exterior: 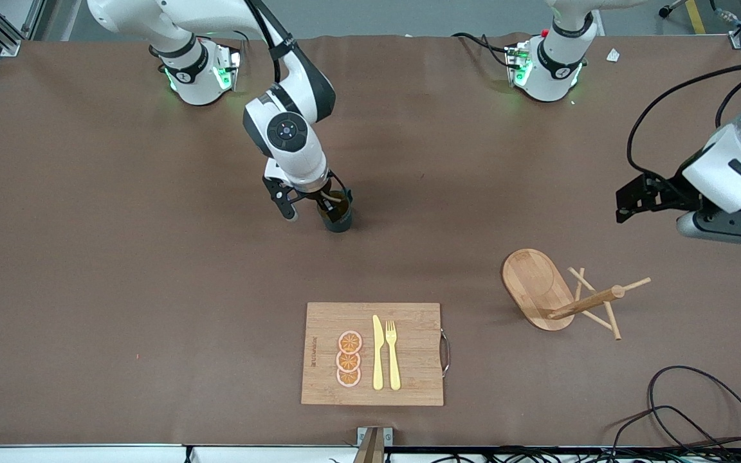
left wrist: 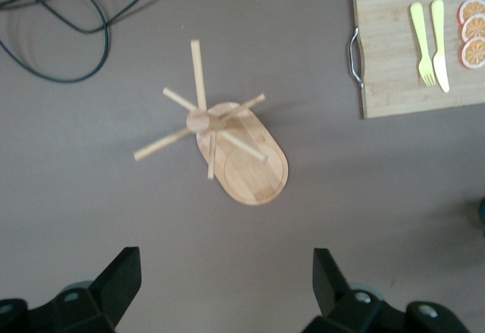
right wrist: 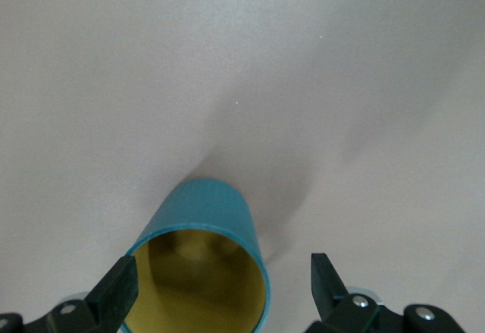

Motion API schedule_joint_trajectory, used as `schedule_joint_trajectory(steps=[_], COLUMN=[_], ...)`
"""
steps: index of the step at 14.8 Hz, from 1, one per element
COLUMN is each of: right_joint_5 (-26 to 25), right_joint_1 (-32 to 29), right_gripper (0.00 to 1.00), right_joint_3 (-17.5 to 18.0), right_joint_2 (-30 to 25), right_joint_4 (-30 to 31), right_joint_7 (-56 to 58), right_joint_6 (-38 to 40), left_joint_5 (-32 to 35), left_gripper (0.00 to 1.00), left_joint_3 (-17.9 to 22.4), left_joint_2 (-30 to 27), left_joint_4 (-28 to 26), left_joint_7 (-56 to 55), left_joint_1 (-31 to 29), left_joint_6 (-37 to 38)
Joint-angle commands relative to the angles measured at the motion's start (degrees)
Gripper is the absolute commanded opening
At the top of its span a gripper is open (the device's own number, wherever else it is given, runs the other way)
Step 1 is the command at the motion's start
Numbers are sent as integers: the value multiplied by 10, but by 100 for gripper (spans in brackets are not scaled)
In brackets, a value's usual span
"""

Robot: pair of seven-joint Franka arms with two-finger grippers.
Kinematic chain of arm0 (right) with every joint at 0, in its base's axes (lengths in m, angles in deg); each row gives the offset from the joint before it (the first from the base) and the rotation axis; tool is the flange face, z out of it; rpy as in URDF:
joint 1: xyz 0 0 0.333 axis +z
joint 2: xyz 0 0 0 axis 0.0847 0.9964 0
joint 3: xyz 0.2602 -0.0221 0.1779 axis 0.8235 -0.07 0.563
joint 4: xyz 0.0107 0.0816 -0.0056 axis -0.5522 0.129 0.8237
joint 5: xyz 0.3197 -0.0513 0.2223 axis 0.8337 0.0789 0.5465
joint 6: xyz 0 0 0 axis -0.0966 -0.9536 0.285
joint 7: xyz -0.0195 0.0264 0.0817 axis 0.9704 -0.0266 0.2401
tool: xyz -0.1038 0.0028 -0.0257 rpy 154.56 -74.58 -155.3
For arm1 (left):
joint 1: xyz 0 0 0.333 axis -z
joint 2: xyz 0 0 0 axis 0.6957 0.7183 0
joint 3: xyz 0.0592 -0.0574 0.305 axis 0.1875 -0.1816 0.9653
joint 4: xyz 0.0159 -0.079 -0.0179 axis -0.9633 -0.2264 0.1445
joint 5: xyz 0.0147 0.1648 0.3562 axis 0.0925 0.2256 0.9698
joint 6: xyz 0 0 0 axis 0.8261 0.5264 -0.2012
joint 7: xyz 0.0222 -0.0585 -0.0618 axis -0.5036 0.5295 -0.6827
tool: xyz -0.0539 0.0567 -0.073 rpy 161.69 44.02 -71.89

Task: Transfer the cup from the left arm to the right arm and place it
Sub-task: 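Withdraw the left gripper to rest while the right gripper holds the mug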

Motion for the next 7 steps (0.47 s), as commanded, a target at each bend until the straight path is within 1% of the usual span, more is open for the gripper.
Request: schedule_joint_trajectory(steps=[1,3,5,7], right_joint_5=[-12,-13,-12,-13], right_joint_1=[8,8,11,23], right_gripper=[100,100,100,100], right_joint_3=[-6,-6,-5,-4], right_joint_2=[-13,-14,-13,-9], right_joint_4=[5,5,6,7], right_joint_7=[-11,-11,-13,-37], right_joint_6=[15,19,22,21], left_joint_5=[-22,-23,-19,-14], left_gripper=[100,100,100,100], left_joint_3=[38,63,71,81], left_joint_2=[-57,-79,-96,-102], left_joint_4=[-58,-80,-97,-102], left_joint_7=[30,66,58,39], left_joint_1=[10,13,16,25], left_joint_6=[16,17,16,16])
